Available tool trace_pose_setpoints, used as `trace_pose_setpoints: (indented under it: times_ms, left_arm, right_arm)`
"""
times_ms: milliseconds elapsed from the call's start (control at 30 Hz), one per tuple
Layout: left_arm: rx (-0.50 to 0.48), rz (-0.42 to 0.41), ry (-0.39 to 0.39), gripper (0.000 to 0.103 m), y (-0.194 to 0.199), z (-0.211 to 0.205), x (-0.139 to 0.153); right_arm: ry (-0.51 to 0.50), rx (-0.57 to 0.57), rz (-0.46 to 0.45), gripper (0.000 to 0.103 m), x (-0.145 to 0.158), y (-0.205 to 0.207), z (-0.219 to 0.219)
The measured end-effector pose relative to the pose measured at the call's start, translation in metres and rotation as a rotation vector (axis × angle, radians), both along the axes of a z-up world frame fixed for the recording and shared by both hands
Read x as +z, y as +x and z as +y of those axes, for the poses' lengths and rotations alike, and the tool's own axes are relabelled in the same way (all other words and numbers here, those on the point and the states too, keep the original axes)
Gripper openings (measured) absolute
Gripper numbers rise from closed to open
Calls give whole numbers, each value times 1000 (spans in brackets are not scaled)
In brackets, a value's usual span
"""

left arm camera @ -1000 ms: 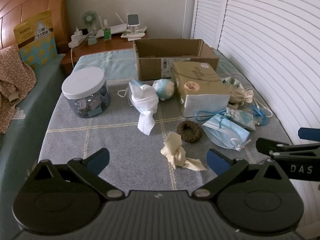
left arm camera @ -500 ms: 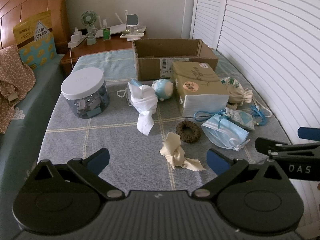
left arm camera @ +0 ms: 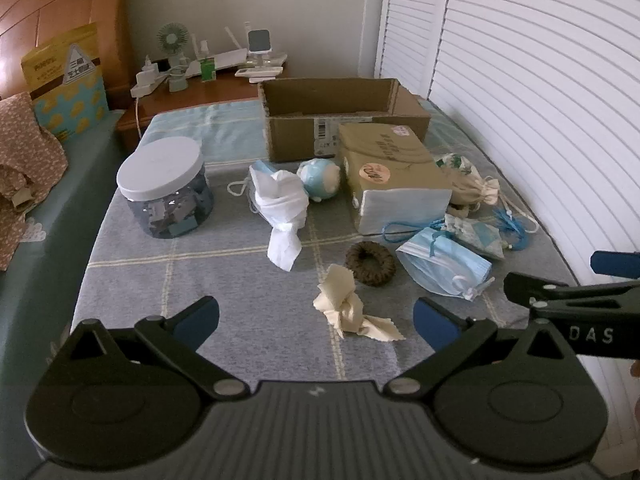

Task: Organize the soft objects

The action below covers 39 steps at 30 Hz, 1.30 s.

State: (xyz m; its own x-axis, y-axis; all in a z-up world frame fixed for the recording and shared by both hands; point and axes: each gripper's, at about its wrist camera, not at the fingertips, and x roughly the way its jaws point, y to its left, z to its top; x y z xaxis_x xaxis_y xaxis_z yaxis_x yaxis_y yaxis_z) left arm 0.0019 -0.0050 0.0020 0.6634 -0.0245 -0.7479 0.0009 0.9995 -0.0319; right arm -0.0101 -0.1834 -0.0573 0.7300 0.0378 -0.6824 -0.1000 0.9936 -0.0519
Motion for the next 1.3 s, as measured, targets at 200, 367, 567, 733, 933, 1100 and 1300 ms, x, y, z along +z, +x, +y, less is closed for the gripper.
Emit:
trace_pose_setpoints:
  times_ms: [200, 367, 567, 733, 933, 1100, 1300]
  left_arm:
    - [-3, -1, -1, 102, 0, -1, -1]
    - [-3, -2, 0, 102, 0, -1, -1]
    - [-3, -2, 0, 102, 0, -1, -1]
    - [-5, -3, -1, 102, 0, -1, -1]
    - [-14, -4, 2, 102, 2, -2, -2]
    - [-30, -10, 11, 102, 3, -1, -2]
    - [-60, -23, 17, 102, 5, -1, -2]
  right_arm:
    - [-1, 0, 0, 103, 0, 1, -1]
    - [-2, 0, 0, 103, 0, 0, 0]
    - [-3, 0, -1, 103, 0, 0, 1]
    - [-4, 0, -1, 103, 1, 0, 1]
    - [-8, 1, -1, 103, 1, 2, -1]
    - [-12, 3, -3, 103, 1, 3, -1]
    - [-17, 9, -7, 103, 1, 6, -2]
